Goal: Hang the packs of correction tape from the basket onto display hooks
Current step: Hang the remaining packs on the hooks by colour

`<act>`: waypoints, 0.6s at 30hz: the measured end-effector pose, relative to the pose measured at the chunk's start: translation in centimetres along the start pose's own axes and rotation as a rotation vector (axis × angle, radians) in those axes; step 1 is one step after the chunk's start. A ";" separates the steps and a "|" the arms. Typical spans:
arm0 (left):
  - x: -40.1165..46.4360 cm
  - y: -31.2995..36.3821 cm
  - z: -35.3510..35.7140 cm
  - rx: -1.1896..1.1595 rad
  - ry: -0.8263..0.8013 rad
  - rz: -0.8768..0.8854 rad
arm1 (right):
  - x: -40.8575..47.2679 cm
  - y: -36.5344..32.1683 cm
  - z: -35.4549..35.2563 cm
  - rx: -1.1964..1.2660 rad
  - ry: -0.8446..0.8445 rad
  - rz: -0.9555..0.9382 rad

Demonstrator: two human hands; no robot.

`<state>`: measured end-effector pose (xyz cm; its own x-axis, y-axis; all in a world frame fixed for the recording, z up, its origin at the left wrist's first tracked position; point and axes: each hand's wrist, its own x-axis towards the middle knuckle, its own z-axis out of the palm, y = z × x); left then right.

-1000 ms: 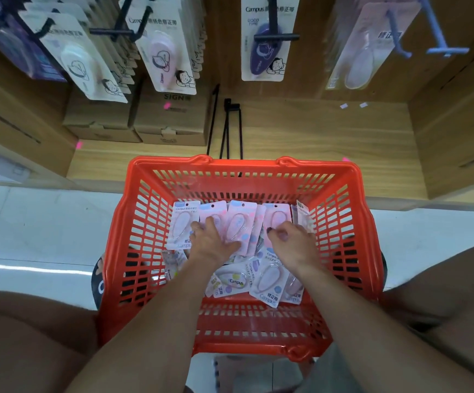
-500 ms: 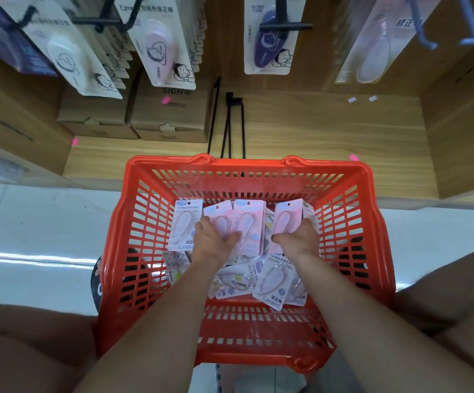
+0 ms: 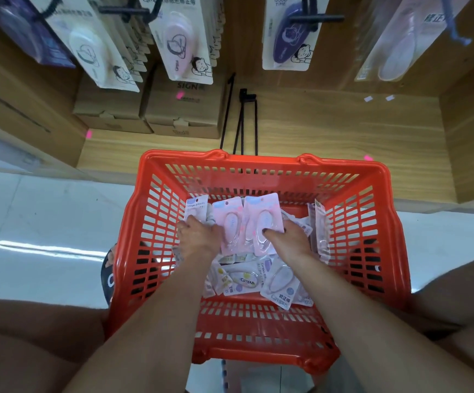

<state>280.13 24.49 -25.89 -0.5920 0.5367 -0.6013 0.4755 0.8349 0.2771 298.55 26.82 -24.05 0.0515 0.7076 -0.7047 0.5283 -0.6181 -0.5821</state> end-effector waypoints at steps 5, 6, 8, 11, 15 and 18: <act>1.2 -1.3 -0.1 0.087 0.011 0.044 | 0.7 -0.6 1.0 0.003 -0.007 0.030; 1.3 -1.4 -0.1 0.086 0.005 0.052 | 0.8 -0.6 1.3 0.013 -0.015 0.044; 1.5 -1.7 -0.1 0.025 -0.024 0.059 | 1.0 -0.7 1.7 0.044 -0.040 0.071; 1.4 -1.7 -0.3 -0.090 -0.061 0.042 | 1.2 -0.7 2.0 0.085 -0.054 0.106; 1.1 -1.9 -0.3 -0.061 -0.032 0.062 | 1.5 -0.8 2.2 0.143 -0.041 0.108; 0.8 -1.9 0.0 -0.002 -0.017 0.072 | 1.4 -1.1 2.6 0.157 -0.038 0.123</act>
<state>278.73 23.31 -26.97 -0.5449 0.5934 -0.5923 0.5155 0.7943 0.3215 295.85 27.57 -25.43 0.0743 0.6122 -0.7872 0.3814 -0.7468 -0.5448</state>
